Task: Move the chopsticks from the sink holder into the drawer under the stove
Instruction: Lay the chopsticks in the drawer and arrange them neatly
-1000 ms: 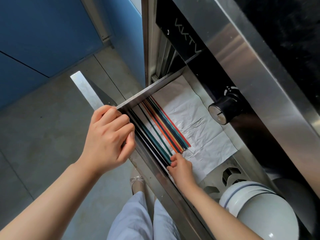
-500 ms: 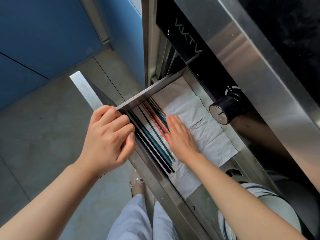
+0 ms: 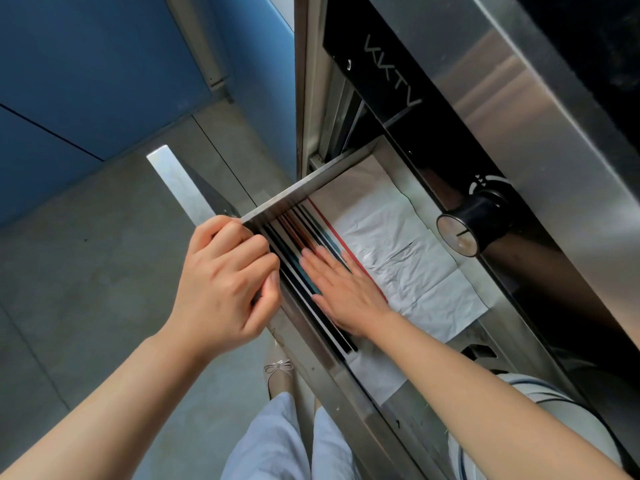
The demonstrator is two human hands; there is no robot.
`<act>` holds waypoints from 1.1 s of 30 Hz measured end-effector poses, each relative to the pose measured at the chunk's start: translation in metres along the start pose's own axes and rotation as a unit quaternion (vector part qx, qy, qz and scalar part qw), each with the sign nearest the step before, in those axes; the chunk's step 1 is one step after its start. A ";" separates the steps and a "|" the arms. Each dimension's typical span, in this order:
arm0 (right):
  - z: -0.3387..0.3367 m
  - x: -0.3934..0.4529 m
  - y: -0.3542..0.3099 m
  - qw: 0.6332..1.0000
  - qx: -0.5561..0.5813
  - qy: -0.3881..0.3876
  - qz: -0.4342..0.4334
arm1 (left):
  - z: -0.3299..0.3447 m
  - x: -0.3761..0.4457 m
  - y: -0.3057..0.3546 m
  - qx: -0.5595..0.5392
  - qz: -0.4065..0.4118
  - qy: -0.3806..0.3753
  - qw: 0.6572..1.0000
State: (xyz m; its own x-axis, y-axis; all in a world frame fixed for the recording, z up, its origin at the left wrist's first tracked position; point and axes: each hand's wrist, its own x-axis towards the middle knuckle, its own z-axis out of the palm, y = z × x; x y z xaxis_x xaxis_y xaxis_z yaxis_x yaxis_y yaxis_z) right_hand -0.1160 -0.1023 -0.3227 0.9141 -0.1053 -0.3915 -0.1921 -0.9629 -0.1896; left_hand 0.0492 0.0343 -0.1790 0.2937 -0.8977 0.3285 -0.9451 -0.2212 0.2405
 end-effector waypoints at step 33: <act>-0.006 0.024 0.001 0.999 -0.024 -0.002 0.048 | 0.000 -0.001 0.000 -0.002 -0.003 -0.007 1.000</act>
State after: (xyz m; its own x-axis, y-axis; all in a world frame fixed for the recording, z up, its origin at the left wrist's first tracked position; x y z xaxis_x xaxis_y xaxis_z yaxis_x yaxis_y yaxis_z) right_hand -0.0924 -0.1072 -0.3265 0.8909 -0.1968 -0.4094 -0.2612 -0.9593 -0.1073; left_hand 0.0494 0.0353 -0.1796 0.2977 -0.9014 0.3145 -0.9428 -0.2257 0.2455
